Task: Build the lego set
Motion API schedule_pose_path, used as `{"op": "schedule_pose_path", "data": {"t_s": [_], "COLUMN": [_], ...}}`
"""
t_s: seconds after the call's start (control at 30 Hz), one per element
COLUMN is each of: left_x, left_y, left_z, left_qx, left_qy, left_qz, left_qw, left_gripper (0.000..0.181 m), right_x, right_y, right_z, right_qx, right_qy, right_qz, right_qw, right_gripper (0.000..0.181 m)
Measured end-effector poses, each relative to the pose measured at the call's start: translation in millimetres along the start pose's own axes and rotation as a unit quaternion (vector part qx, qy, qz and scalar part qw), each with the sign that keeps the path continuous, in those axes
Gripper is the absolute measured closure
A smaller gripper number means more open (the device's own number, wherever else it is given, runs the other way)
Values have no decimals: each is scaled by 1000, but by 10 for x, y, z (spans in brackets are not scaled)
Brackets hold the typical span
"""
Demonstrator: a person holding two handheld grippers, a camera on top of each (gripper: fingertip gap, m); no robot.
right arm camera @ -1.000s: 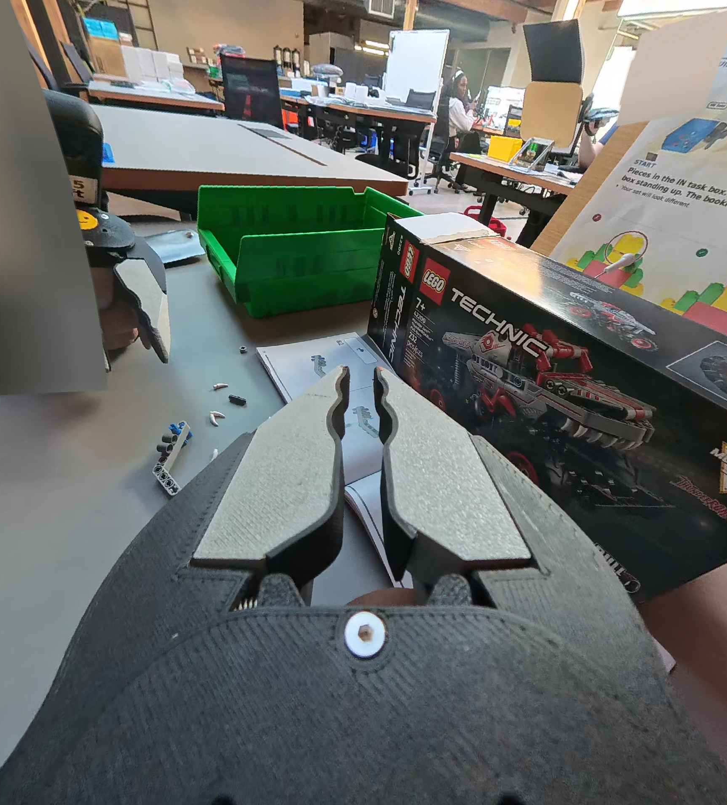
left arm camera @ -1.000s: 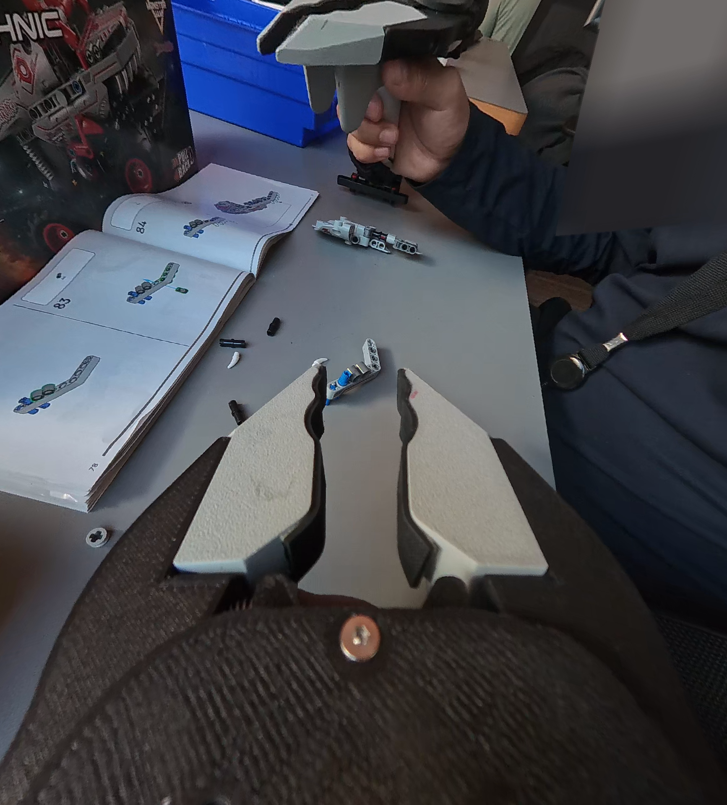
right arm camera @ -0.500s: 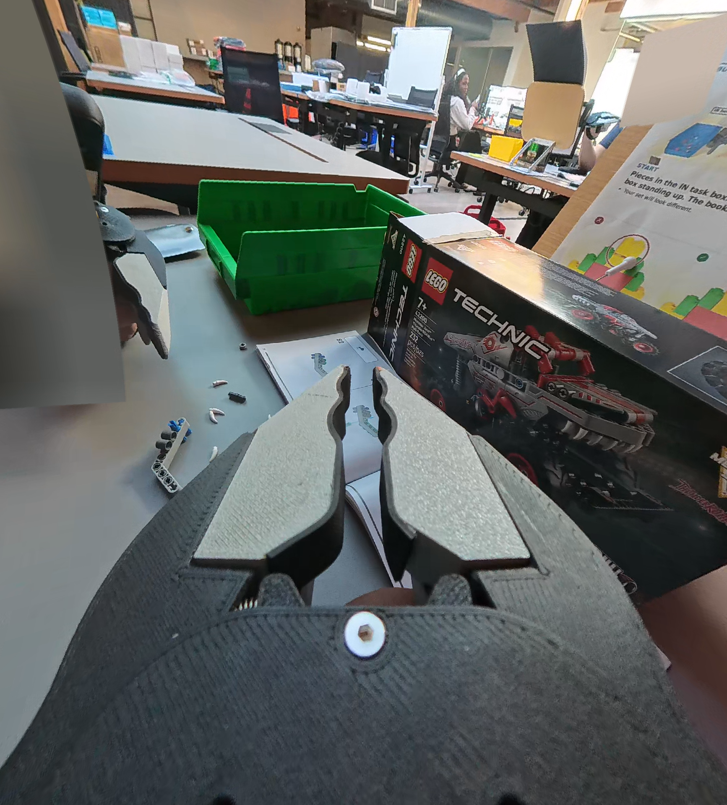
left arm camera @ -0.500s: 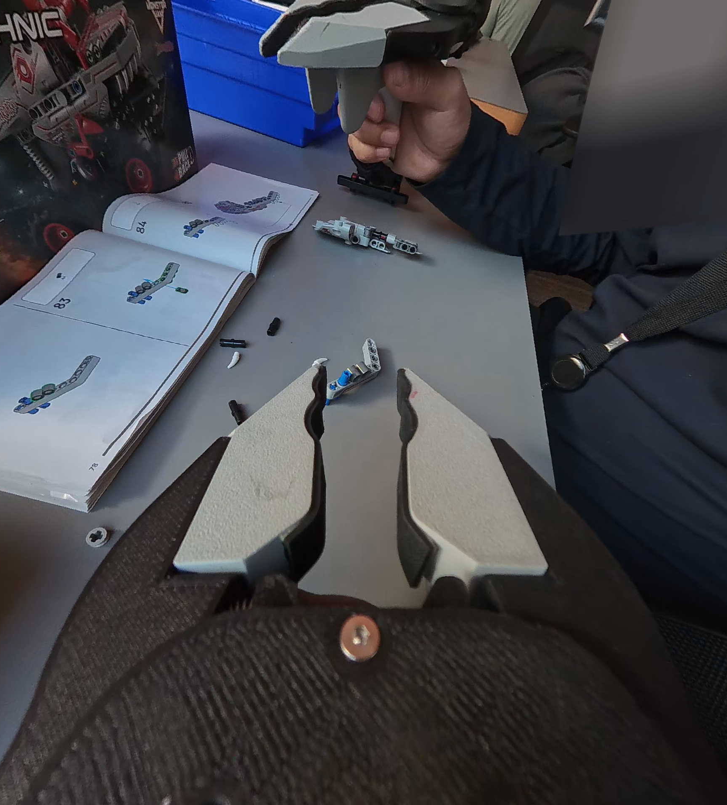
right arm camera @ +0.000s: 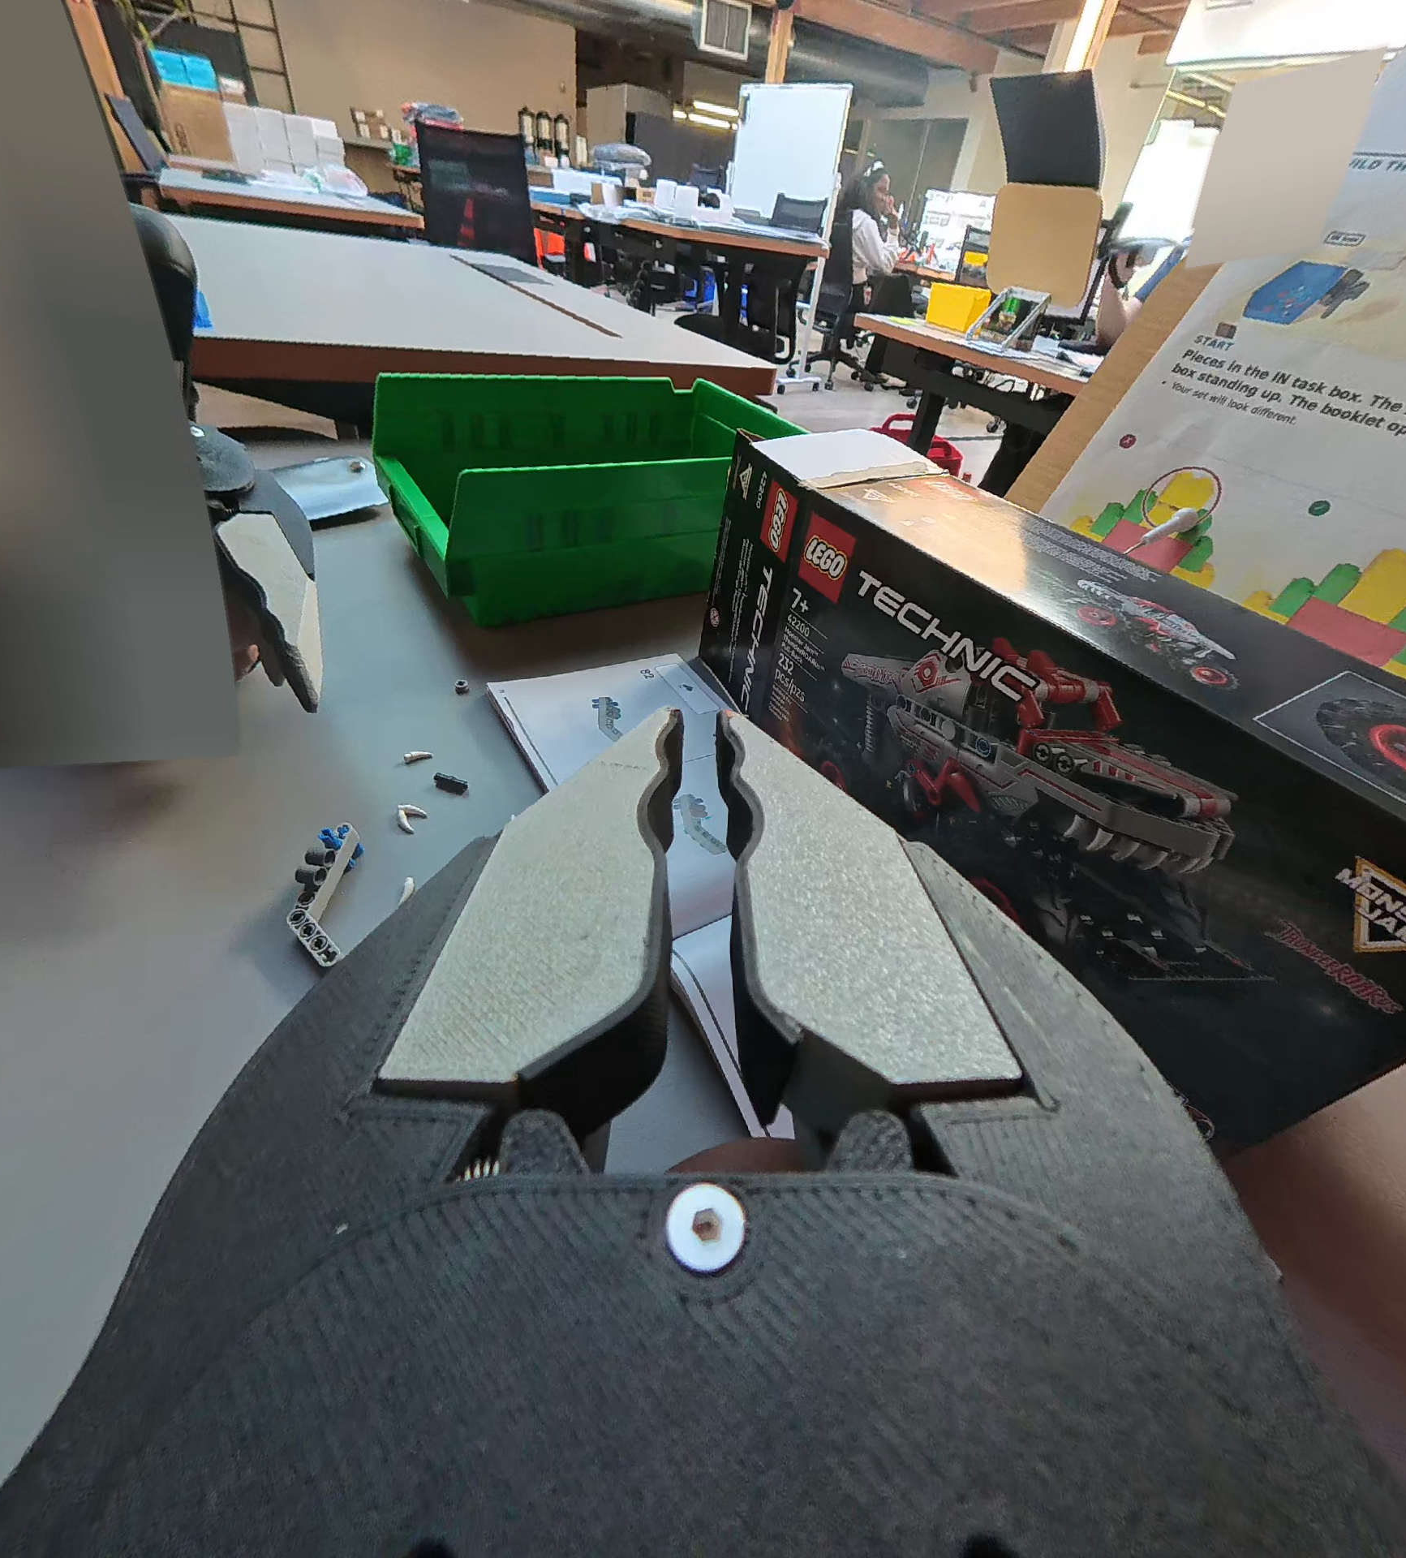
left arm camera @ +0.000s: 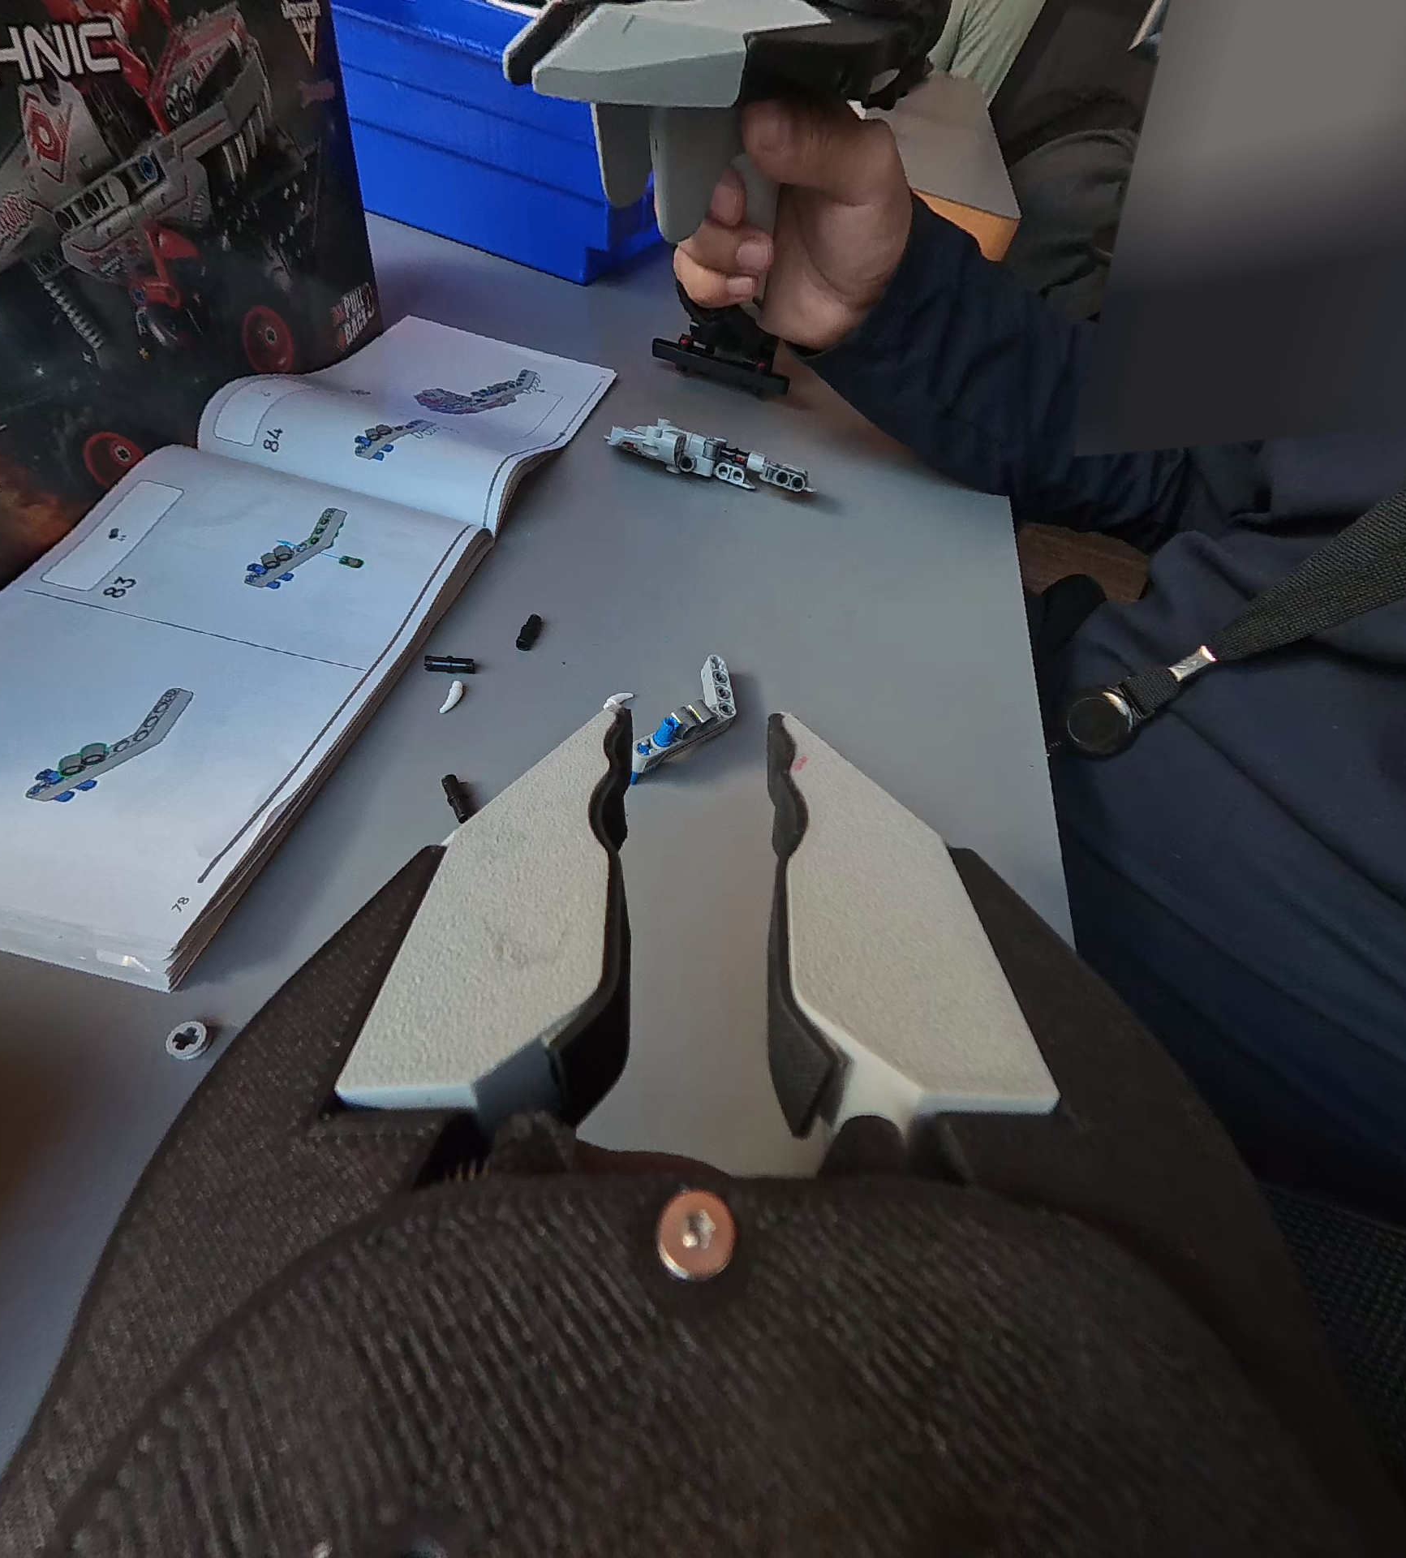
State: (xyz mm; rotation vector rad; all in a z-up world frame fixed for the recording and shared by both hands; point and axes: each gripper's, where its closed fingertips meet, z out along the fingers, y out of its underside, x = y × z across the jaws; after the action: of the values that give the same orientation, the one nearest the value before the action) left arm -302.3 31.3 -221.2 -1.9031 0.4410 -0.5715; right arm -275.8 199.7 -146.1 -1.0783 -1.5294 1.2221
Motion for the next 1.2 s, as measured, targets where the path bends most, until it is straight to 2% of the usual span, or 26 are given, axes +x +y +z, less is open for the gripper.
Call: {"op": "schedule_pose_path", "data": {"t_s": [0.8,1.0,1.2], "left_x": [-1,-7,-3], "left_y": [2,-4,-44], "left_z": [-4,-9,-66], "left_qx": [0,3,22], "left_qy": [1,1,-3], "left_qz": [-2,-5,-4], "left_qw": [1000,1000,1000], "left_gripper": [152,152,152], "right_x": [307,262,137], "right_y": [-181,-134,44], "right_z": [-240,-203,-83], "right_qx": [52,39,-9], "right_qy": [58,46,15], "right_qz": [17,14,0], "right_qw": [997,998,1000], "right_gripper": [181,181,181]}}
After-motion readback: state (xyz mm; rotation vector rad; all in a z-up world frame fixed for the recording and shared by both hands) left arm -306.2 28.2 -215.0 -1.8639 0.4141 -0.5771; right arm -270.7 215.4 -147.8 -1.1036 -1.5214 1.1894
